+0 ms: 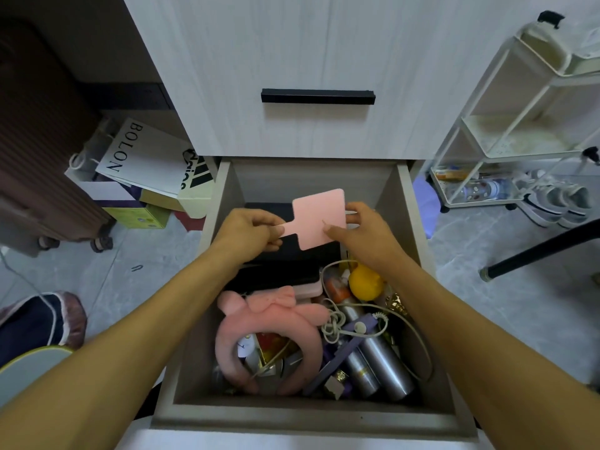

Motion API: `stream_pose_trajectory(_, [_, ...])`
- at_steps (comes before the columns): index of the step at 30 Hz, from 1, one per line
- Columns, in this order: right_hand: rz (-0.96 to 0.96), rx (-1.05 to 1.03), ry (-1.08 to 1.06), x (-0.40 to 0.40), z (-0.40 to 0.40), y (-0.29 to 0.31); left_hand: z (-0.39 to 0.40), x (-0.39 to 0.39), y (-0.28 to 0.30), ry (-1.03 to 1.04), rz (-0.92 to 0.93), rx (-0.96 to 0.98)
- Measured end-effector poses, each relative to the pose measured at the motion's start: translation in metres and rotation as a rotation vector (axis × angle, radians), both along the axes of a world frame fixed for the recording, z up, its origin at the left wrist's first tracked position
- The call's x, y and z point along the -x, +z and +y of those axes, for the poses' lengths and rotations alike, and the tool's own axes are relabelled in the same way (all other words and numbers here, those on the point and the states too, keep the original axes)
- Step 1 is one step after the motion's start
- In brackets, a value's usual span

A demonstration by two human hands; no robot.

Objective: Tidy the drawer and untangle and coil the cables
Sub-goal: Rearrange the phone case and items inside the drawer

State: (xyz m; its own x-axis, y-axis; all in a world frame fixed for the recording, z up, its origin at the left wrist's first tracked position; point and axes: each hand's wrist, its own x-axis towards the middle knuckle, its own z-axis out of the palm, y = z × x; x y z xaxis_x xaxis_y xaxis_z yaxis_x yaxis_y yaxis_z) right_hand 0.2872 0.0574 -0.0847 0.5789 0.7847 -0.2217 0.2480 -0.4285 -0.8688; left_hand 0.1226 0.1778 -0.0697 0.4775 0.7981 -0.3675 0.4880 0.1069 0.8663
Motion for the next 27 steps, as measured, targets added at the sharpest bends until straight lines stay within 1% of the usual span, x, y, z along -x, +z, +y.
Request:
stream_pose_trajectory(2, [-0.024,-0.014,0.008,0.002,-0.004,0.000,-0.007,0.005,0.005,-0.031,-0.061,0.077])
stream_pose_trajectory(4, [-0.051,-0.017,-0.037,0.003,-0.009,0.003,-0.011,0.009,0.005,-0.044,-0.039,0.071])
stream_pose_trajectory(6, [-0.101,-0.013,-0.078,0.001,-0.013,0.007,-0.013,0.010,0.000,-0.100,0.130,-0.089])
stream_pose_trajectory(8, [-0.153,-0.010,-0.089,0.003,-0.017,0.013,-0.018,0.014,-0.003,-0.245,0.321,-0.215])
stream_pose_trajectory(11, [-0.240,0.019,-0.100,0.008,-0.021,0.022,-0.035,0.017,-0.005,-0.526,0.477,-0.168])
stream_pose_trajectory(12, [-0.276,0.043,-0.091,0.009,-0.022,0.024,-0.040,0.017,-0.006,-0.581,0.538,-0.150])
stream_pose_trajectory(14, [-0.314,0.082,-0.069,0.012,-0.022,0.025,-0.044,0.017,-0.006,-0.590,0.585,-0.156])
stream_pose_trajectory(15, [-0.312,0.084,-0.061,0.014,-0.022,0.027,-0.043,0.017,-0.006,-0.563,0.552,-0.220])
stream_pose_trajectory(16, [-0.299,0.081,-0.050,0.015,-0.022,0.028,-0.041,0.016,-0.007,-0.538,0.480,-0.322])
stream_pose_trajectory(18, [-0.262,0.052,-0.019,0.014,-0.021,0.029,-0.036,0.014,-0.006,-0.449,0.269,-0.513])
stream_pose_trajectory(19, [-0.239,0.031,-0.010,0.013,-0.022,0.030,-0.032,0.011,-0.005,-0.392,0.172,-0.541])
stream_pose_trajectory(21, [-0.196,-0.006,0.006,0.007,-0.023,0.031,-0.025,0.007,-0.001,-0.298,0.044,-0.522])
stream_pose_trajectory(23, [-0.194,-0.009,0.071,0.003,-0.023,0.031,-0.018,0.002,0.006,-0.263,-0.004,-0.532])
stream_pose_trajectory(25, [-0.203,-0.006,0.128,0.001,-0.022,0.031,-0.015,-0.005,0.015,-0.307,-0.004,-0.532])
stream_pose_trajectory(27, [-0.210,-0.031,0.120,0.002,-0.019,0.031,-0.013,-0.014,0.021,-0.355,0.010,-0.533])
